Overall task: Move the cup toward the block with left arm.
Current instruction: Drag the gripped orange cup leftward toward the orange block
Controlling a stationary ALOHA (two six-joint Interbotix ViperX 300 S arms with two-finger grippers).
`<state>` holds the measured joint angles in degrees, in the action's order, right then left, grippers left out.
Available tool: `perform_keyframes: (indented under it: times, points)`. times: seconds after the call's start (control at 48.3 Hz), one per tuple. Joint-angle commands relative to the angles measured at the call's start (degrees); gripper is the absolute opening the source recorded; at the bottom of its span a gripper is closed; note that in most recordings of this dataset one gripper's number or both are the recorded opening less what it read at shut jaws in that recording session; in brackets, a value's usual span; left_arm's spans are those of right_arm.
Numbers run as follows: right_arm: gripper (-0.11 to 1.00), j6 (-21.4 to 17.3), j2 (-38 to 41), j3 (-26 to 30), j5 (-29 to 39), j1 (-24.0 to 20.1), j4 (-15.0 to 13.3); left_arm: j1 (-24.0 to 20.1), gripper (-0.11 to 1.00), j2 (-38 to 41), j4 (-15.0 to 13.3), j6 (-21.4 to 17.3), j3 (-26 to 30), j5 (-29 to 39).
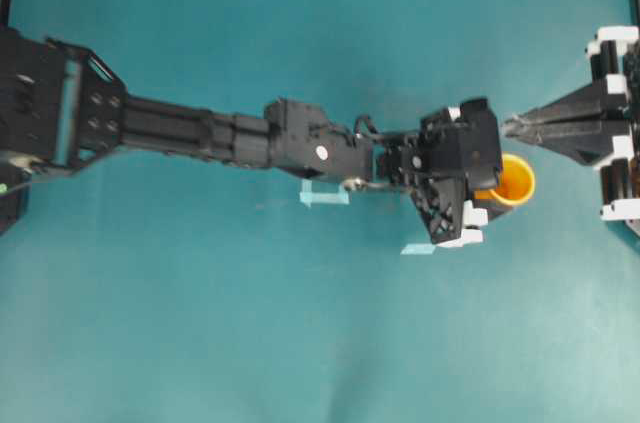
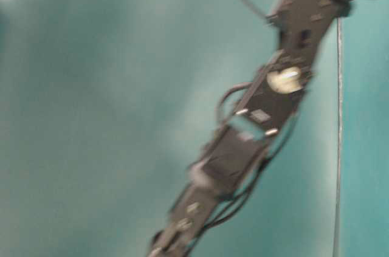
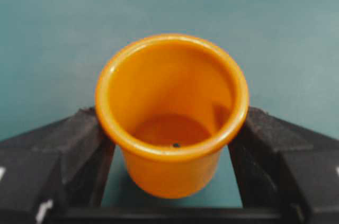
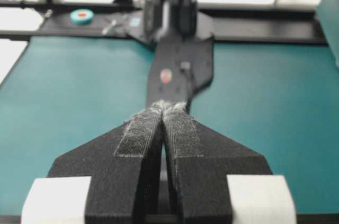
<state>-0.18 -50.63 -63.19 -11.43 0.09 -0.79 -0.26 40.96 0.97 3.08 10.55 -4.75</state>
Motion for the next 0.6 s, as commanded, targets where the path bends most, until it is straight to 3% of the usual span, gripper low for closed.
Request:
perform_keyframes:
  times: [0.0,0.269,0.58]
  points:
    - [0.0,0.09,0.0,1.41,-0.26,0.09,-0.09,-0.18,0.62,-5.89,0.18,-0.97,-0.88,0.44]
    - [0.0,0.09,0.09,1.41,-0.26,0.09,-0.09,-0.18,0.62,-12.92,0.18,-6.59,-7.56,0.53]
    - [0.0,0.0,0.0,1.41,-0.26,0.09,-0.09,-1.76,0.62,-17.23,0.18,-6.94,-14.85,-2.55]
